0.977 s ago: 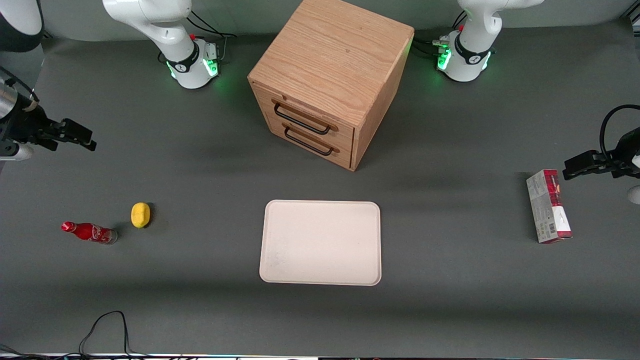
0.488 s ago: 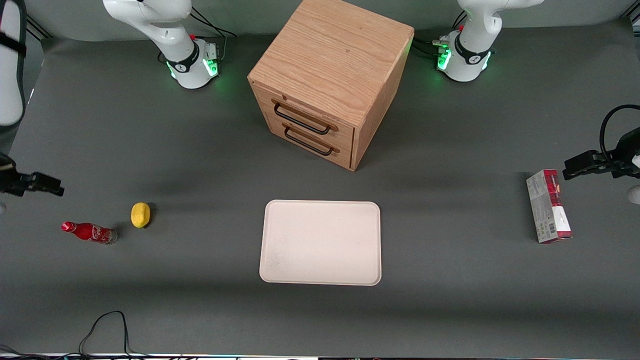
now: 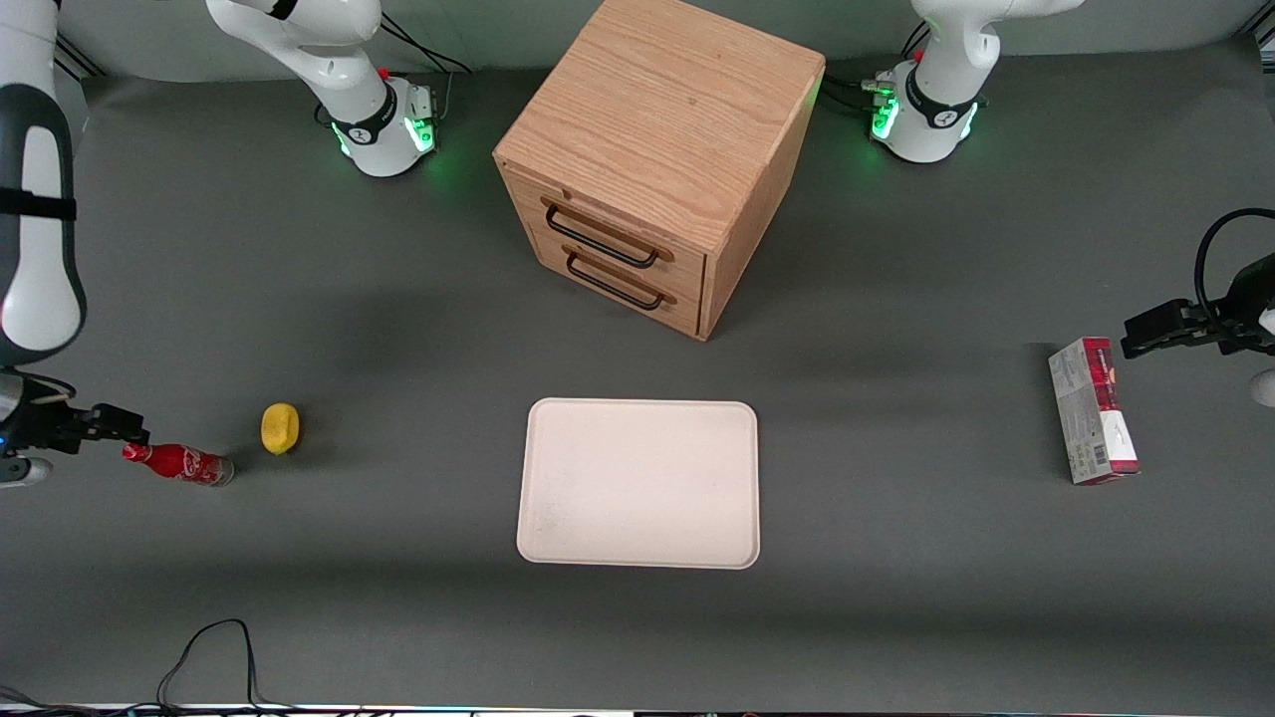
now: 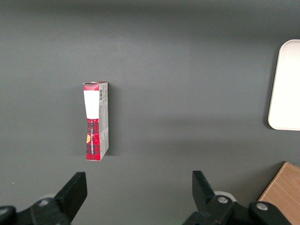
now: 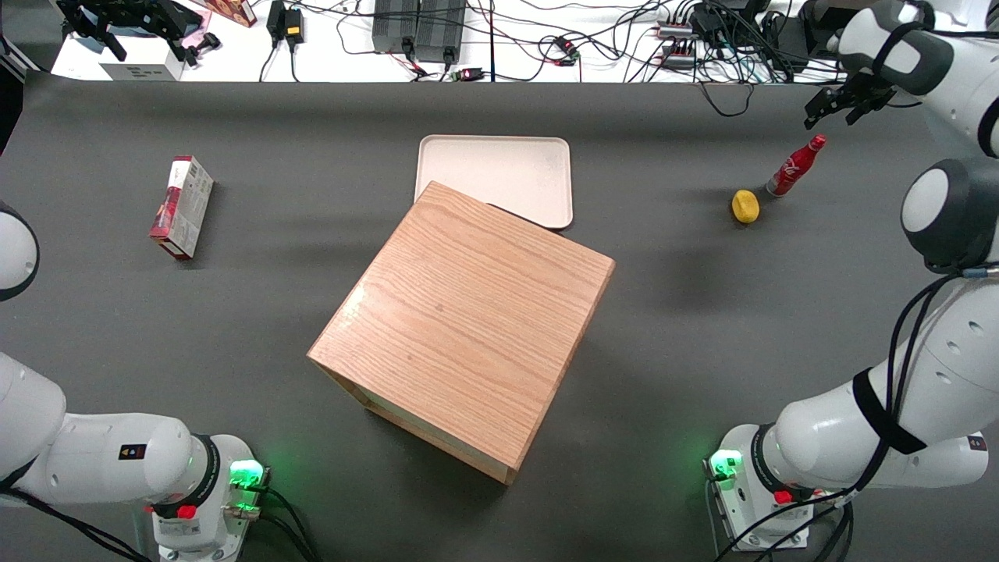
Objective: Place coke bottle on tray
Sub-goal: 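Close the right gripper around the red Coca-Cola bottle's body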
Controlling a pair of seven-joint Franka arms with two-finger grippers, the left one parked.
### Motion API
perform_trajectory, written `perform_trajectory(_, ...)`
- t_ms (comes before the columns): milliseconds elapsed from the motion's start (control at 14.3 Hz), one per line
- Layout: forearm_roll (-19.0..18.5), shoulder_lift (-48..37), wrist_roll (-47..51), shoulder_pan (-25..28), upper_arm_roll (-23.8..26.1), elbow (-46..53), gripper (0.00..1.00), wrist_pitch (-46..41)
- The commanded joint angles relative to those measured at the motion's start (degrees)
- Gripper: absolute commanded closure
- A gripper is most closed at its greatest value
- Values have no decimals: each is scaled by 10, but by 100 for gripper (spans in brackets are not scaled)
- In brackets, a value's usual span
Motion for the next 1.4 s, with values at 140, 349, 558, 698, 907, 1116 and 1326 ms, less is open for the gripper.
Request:
perform_trajectory(140, 23, 32, -35, -12, -1, 1, 0, 37)
perform_trajectory(349, 24, 46, -35, -12, 0, -2, 1, 56)
perform_trajectory(558, 50, 47, -44, -12, -1, -15, 9, 56)
perform_trajectory(698, 51, 49, -46, -12, 0, -15, 20, 56)
perform_trajectory(907, 52, 53, -46, -12, -1, -16, 67, 56)
perform_trajectory(1116, 51, 53, -44, -12, -1, -16, 100, 52)
perform_trajectory(1326, 51, 45, -34, -9, -1, -11, 100, 50)
